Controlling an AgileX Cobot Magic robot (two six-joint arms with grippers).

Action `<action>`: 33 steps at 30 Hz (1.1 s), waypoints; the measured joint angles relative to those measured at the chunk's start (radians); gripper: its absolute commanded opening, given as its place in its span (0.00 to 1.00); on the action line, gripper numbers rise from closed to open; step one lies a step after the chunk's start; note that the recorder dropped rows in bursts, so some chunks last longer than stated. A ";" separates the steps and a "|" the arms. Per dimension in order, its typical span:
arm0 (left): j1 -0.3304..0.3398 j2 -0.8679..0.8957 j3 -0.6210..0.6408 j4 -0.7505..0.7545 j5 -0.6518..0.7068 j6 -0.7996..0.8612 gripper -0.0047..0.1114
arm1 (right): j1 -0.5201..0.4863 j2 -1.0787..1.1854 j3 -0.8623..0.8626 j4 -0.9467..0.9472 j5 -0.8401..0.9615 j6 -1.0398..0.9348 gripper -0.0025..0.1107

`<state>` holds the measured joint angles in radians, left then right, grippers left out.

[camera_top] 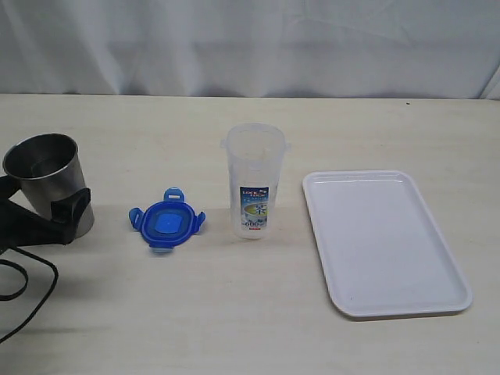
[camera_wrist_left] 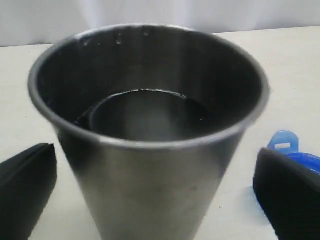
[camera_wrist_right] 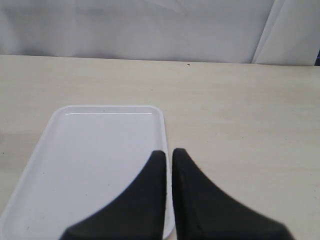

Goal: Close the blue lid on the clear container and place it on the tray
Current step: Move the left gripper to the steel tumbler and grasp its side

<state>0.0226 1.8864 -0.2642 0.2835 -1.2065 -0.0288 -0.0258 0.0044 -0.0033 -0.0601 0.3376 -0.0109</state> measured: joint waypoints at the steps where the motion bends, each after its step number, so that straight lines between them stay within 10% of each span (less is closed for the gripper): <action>1: 0.000 0.006 -0.005 -0.004 -0.002 0.000 0.94 | 0.000 0.000 0.000 0.000 0.000 0.000 0.06; 33: 0.000 0.106 -0.095 -0.008 -0.006 -0.006 0.94 | 0.000 0.000 0.000 0.000 0.000 0.000 0.06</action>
<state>0.0226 1.9927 -0.3590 0.2752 -1.2122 -0.0347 -0.0258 0.0044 -0.0033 -0.0601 0.3376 -0.0109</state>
